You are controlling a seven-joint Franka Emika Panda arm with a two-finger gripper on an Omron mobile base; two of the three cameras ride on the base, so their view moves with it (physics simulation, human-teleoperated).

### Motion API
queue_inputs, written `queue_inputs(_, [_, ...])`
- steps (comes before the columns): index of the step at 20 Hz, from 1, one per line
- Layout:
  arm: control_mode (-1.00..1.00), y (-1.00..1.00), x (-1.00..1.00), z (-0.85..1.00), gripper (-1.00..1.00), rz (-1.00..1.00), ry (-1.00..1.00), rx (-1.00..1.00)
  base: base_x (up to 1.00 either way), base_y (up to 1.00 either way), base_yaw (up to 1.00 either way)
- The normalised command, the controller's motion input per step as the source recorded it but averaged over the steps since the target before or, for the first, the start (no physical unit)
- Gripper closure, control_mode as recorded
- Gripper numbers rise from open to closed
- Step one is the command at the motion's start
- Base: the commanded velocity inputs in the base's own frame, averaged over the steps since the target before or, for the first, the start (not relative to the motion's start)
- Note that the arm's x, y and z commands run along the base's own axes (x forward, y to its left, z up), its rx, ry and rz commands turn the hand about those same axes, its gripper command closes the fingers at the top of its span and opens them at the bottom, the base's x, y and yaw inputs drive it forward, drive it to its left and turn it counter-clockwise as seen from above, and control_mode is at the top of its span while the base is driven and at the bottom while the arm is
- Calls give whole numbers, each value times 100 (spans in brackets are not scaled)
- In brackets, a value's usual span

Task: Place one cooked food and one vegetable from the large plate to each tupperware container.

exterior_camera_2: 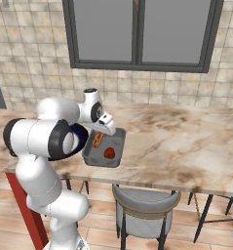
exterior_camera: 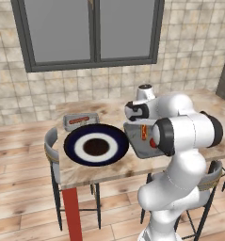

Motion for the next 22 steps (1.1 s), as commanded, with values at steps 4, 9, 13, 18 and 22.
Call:
queue_inputs(4, [-100,-19,6,0,100,18,1,28,0,0,0])
queue_inputs(9, [-100,-1,0,-13,100,13,12,0,0,0,0])
queue_inputs(13, [-100,8,0,-19,100,13,7,-14,0,0,0])
queue_inputs(18, [-100,1,0,-16,100,10,0,-4,0,0,0])
queue_inputs(22, [-100,0,0,-9,100,11,0,0,0,0,0])
